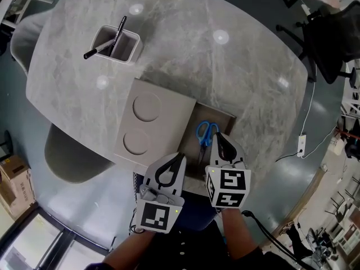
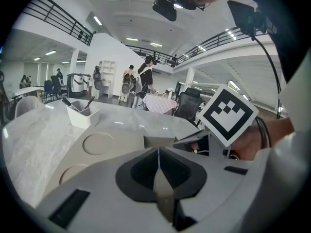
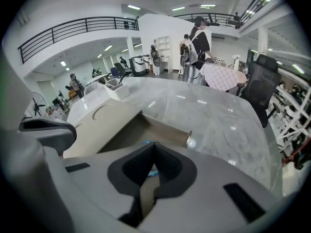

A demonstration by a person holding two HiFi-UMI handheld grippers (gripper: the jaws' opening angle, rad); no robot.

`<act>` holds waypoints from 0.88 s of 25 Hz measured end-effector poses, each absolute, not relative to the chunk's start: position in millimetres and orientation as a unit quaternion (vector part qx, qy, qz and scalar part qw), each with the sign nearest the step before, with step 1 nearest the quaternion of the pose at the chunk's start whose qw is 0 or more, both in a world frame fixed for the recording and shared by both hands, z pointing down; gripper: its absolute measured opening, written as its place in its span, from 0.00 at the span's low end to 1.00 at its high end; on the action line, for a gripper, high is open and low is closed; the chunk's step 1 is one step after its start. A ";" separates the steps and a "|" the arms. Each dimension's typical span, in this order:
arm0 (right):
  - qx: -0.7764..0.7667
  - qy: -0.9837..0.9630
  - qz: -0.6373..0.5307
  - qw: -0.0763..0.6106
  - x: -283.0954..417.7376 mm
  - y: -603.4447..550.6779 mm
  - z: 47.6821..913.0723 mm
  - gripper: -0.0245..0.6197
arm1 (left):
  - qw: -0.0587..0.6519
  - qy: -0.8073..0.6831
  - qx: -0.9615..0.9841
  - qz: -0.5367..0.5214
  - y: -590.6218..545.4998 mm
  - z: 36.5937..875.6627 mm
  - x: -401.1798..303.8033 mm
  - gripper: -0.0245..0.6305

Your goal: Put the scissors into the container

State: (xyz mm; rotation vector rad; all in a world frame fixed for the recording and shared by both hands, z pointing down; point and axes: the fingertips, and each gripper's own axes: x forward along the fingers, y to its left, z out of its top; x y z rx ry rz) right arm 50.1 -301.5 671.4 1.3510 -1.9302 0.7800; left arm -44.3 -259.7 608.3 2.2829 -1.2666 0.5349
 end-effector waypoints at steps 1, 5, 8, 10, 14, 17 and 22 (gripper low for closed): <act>0.516 -0.738 0.298 0.317 50.9 -301.5 666.9 0.03 | 0.237 -0.464 0.832 0.193 -259.6 605.4 -43.6 0.07; 0.524 -0.748 0.290 0.285 54.9 -302.6 643.9 0.03 | 0.227 -0.473 0.831 0.183 -260.0 590.6 -41.5 0.07; 0.534 -0.754 0.279 0.263 61.6 -299.1 622.5 0.03 | 0.219 -0.479 0.831 0.177 -256.8 575.9 -39.0 0.07; 0.540 -0.757 0.269 0.250 67.1 -294.8 607.4 0.03 | 0.211 -0.484 0.832 0.172 -254.1 565.2 -37.0 0.07; 0.551 -0.764 0.247 0.228 77.5 -282.0 576.6 0.03 | 0.198 -0.493 0.831 0.162 -245.9 544.5 -32.9 0.07; 0.559 -0.770 0.227 0.206 86.2 -270.6 550.4 0.03 | 0.189 -0.498 0.833 0.152 -237.5 527.7 -26.4 0.07; 0.569 -0.782 0.193 0.167 101.5 -249.7 508.1 0.03 | 0.167 -0.508 0.835 0.133 -223.0 496.6 -17.0 0.07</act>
